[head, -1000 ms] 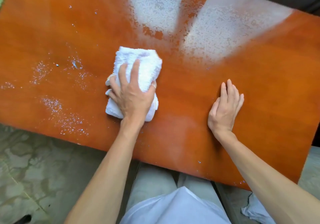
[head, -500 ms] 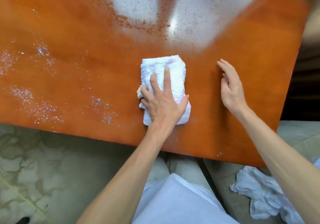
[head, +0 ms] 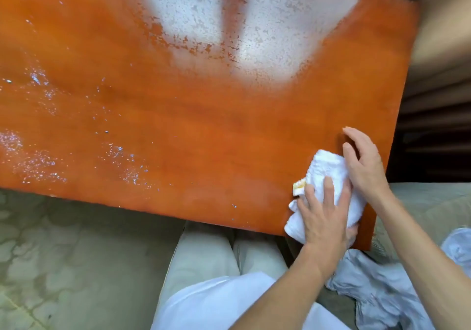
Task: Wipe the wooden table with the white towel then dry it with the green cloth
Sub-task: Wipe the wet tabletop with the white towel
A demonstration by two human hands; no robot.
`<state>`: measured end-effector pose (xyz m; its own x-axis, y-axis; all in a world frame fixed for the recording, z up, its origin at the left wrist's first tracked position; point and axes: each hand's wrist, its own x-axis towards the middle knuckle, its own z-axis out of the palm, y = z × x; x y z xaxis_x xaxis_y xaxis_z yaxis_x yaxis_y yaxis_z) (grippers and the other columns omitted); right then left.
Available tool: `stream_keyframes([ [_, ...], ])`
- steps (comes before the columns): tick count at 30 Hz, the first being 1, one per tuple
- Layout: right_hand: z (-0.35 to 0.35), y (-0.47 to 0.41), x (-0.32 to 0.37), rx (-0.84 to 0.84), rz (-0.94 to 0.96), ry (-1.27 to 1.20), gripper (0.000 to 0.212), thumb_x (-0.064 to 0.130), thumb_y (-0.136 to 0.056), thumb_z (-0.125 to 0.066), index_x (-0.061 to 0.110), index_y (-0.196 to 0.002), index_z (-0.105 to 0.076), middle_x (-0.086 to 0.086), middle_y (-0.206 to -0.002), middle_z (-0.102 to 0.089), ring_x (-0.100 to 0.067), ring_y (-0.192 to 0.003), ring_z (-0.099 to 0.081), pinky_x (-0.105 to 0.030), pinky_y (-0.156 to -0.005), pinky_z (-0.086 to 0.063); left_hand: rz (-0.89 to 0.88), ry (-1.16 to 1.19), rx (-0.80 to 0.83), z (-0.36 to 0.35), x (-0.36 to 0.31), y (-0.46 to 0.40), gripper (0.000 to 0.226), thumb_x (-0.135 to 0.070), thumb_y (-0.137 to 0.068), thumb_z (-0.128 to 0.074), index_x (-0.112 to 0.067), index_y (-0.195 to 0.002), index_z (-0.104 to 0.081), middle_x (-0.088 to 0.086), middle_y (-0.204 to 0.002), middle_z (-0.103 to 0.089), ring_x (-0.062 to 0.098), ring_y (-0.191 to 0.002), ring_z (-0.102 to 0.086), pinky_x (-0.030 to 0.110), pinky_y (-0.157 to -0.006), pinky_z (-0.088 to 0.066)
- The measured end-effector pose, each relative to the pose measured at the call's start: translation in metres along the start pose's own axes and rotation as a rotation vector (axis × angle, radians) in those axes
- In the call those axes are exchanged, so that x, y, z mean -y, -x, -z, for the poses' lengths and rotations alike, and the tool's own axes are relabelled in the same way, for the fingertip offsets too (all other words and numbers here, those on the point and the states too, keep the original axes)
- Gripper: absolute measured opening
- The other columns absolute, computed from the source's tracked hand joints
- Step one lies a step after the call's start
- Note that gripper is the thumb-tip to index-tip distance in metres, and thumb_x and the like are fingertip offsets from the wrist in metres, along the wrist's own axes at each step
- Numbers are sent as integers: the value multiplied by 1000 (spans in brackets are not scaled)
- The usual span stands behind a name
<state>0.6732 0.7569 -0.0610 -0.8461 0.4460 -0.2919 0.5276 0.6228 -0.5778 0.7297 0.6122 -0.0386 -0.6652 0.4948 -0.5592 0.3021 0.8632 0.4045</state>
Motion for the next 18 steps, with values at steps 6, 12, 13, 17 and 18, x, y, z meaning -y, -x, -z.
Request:
stream_keyframes([
  [6, -45, 11, 33, 72, 104, 124, 40, 25, -106, -42, 16, -143, -51, 1, -158, -36, -19, -146, -27, -26, -118, -16, -42, 21, -112, 1, 81, 40, 107, -60, -46, -79, -44, -145, -40, 0, -146, -42, 31, -119, -47, 42, -81, -46],
  [12, -101, 16, 87, 106, 239, 363, 48, 36, -103, -35, 23, -149, -43, -5, -163, -27, -28, -148, -22, -44, -122, -17, 147, 76, -379, 50, 200, 56, 92, -47, -54, -66, -40, -144, -46, 0, -147, -48, 35, -118, -49, 45, -84, -44],
  [13, -110, 17, 96, 101, 243, 395, 50, 37, -103, -35, 23, -150, -42, -7, -163, -27, -30, -148, -22, -47, -122, -18, 169, 70, -407, 60, 218, 57, 90, -47, -56, -65, -39, -143, -47, -1, -148, -47, 35, -118, -49, 45, -85, -45],
  [17, -137, 20, 123, 68, 207, 461, 52, 36, -102, -38, 22, -152, -39, -11, -163, -26, -34, -148, -23, -53, -122, -17, 251, 68, -490, 92, 281, 61, 85, -42, -59, -68, -37, -142, -51, -4, -150, -45, 32, -122, -47, 46, -87, -43],
  [18, -142, 21, 128, 53, 187, 464, 52, 35, -102, -39, 22, -152, -38, -10, -163, -25, -34, -148, -23, -53, -122, -18, 272, 67, -511, 99, 297, 62, 85, -40, -59, -70, -37, -142, -52, -4, -151, -44, 32, -123, -46, 45, -88, -43],
])
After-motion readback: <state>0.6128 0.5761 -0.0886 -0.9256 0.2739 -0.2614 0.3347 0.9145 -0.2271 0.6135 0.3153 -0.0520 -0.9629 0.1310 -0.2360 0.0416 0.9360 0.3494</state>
